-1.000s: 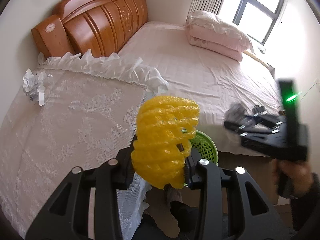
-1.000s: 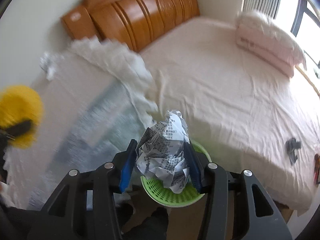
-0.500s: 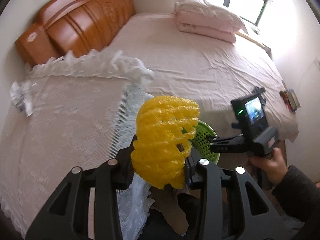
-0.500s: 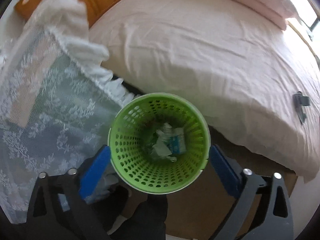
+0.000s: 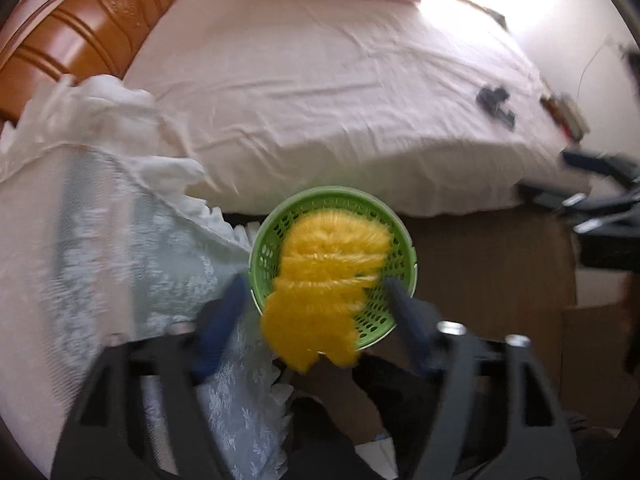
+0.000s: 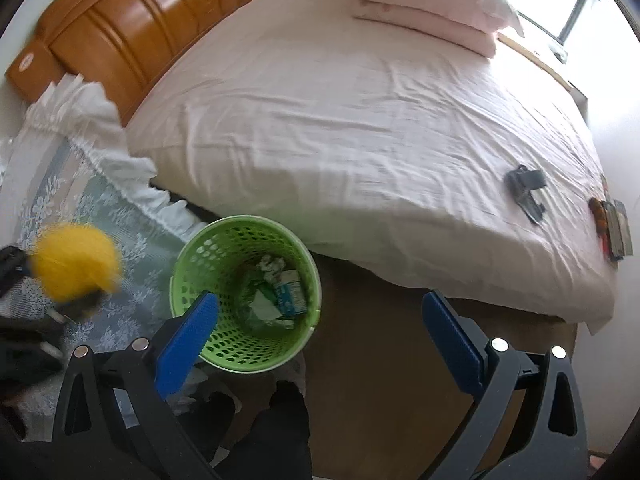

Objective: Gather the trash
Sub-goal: 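Drop the newspaper ball and yellow net into the wastebasket, opening both tools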

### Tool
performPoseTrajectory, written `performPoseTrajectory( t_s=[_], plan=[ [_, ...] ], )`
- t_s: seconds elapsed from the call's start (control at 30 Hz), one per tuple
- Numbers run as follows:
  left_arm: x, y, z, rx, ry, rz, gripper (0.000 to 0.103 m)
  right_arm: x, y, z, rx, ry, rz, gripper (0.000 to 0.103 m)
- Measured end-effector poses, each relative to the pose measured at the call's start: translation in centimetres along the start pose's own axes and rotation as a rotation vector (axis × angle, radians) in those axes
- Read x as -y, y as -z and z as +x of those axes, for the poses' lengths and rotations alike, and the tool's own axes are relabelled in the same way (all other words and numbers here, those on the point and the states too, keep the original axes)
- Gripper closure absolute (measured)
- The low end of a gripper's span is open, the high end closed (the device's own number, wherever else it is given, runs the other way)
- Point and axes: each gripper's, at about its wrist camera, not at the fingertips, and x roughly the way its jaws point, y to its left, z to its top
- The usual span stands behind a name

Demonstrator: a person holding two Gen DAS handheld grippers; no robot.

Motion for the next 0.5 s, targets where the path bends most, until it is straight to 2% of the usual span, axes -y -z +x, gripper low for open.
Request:
performPoseTrajectory(
  t_s=[0.07,0.1,0.3,0.5],
  plan=[
    [1.2,0.1,1.1,-0.010,-0.010,0.034,0.013,0.8,0.1,0.0,-0.002,0.011,0.001,0.002],
    [1.7,0.1,1.5,-0.022,-0.009,0.044,0.012,1.1,0.2,0.0,-0.005,0.013,0.002,0.002],
    [2.7,-0.4,2.1,-0.047,0.002,0.027,0.011,1.9,0.4,0.8,-0.029,-0.002,0.009,0.002],
    [1.2,-1.5,-0.9,0.021,-0.008,-0.029,0.009,0.9,-0.4,0.4,-0.008,-0.027,-0.010,0.002]
  ],
)
